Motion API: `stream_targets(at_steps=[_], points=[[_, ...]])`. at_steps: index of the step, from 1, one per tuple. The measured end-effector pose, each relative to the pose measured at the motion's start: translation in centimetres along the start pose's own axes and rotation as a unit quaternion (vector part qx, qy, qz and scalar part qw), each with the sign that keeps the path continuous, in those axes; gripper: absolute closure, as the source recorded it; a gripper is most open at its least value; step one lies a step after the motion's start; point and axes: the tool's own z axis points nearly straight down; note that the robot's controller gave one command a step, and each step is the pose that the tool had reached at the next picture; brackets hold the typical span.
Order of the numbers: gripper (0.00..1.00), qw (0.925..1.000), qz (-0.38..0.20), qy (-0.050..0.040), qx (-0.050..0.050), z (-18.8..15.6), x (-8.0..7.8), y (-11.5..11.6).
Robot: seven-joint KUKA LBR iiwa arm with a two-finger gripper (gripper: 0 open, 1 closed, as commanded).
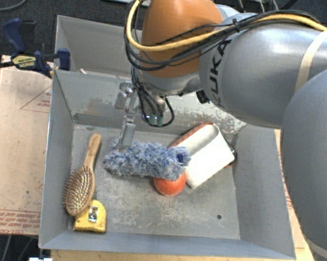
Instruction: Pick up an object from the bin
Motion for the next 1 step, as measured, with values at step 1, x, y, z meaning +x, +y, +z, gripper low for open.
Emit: stream_targets(at_steps=[1], points=[[0.00, 1.0000, 0.000, 0.0000, 0.000, 0.00, 0.00, 0.00]])
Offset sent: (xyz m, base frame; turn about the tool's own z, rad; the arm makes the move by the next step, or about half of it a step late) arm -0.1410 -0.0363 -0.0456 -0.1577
